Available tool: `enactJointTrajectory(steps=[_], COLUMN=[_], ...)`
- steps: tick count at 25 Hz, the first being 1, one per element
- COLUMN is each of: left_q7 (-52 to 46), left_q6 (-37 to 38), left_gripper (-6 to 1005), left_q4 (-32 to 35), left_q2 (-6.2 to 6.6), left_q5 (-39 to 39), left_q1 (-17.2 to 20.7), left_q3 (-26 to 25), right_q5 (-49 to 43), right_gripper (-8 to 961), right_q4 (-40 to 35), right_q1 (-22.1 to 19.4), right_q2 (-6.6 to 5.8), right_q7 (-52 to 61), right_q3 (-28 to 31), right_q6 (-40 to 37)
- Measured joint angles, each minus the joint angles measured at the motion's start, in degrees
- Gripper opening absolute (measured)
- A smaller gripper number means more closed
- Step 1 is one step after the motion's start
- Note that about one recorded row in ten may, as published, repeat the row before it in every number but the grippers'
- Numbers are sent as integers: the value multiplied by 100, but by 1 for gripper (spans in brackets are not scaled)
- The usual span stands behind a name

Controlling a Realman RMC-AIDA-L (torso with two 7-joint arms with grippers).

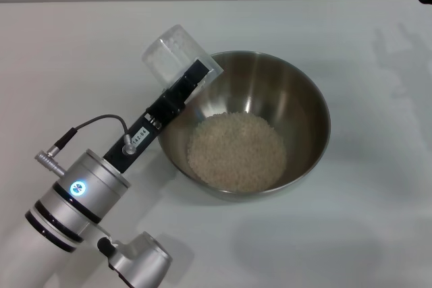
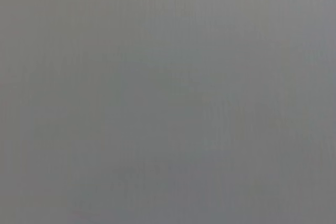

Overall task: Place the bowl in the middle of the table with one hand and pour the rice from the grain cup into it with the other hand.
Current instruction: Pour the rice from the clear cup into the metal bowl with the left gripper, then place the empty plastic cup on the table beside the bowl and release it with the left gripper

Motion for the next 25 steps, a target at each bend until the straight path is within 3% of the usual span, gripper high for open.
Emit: enactJointTrajectory(steps=[6,13,20,25], left_q7=[-673,-1816,-3601,-5018], left_q6=[15,35,18,-25], left_gripper=[16,16,16,15], left_q4=[-139,-293,-311,-298], left_q2=[0,0,1,0], left_q5=[-24,-31,-173,-766], left_q1=[90,255,439,487], left_q3=[-155,-678,-1055,-1141], right_q5=[0,0,-1,0], right_gripper=[488,490,490,488], right_q4=[-10,-31,-35,-48], right_q1=[-26,-47,-60,-62], right_q2=[15,30,36,44], right_q7=[-3,-5,-5,-5], right_q3=[6,6,6,6], right_q6=[0,0,-43,-52])
